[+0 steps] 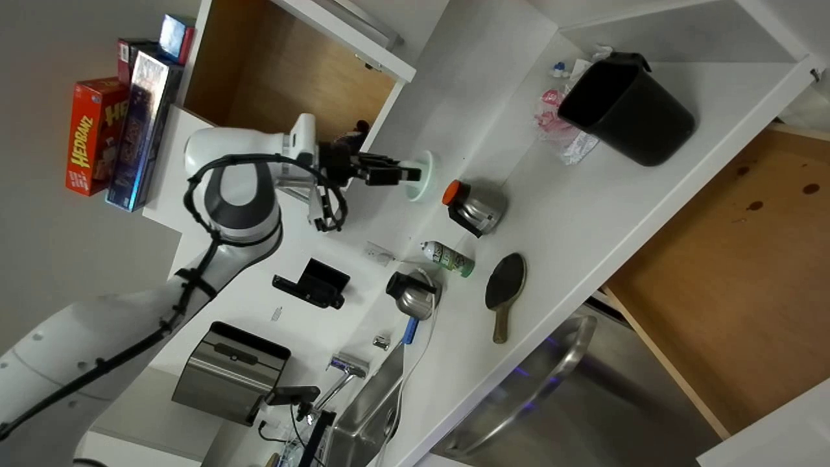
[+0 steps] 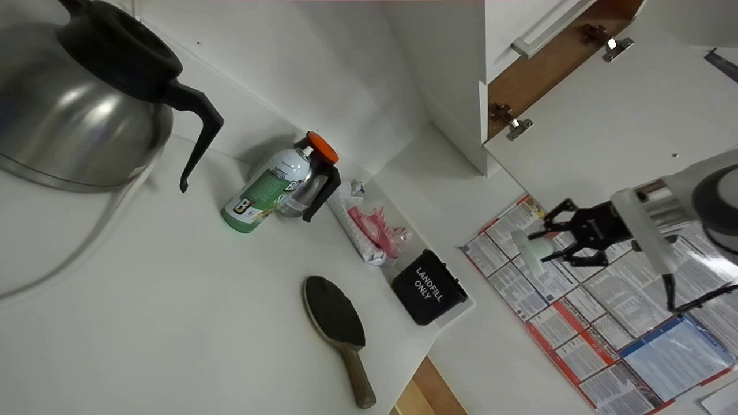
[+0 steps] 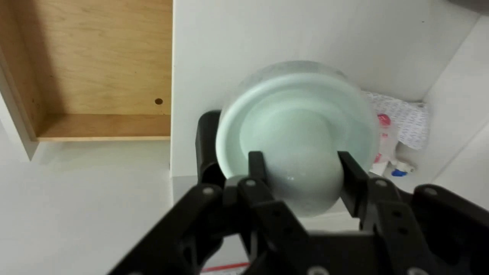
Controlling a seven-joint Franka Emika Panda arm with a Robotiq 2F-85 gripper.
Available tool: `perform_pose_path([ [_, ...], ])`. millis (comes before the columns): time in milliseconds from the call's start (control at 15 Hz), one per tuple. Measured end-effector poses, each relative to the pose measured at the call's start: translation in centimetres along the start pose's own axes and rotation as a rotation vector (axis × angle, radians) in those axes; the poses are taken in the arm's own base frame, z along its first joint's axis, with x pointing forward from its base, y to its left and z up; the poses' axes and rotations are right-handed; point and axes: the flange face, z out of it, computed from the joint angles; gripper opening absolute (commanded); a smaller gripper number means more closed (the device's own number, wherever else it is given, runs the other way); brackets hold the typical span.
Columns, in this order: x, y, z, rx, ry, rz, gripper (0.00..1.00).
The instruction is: Pick the white lid on the counter and put it in the open cupboard
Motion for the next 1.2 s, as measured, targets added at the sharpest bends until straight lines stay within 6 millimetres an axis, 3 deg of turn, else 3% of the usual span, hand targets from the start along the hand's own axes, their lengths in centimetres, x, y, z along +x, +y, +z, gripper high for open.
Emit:
perform_pose_path([
  [200,-1.3,-0.7,-6.7,0.086,0.056,-0.050,0.24],
  [400,-3.1,-1.5,-11.5,0.166,0.089,-0.112,0.24],
  [467,-3.7,-1.9,-12.5,0.184,0.096,-0.139,0.49],
  [800,-3.7,-1.9,-12.1,0.175,0.094,-0.139,0.49],
  [867,-3.7,-1.9,-12.0,0.173,0.093,-0.139,0.24],
  [1200,-3.4,-2.9,-12.8,0.235,0.115,-0.125,0.24],
])
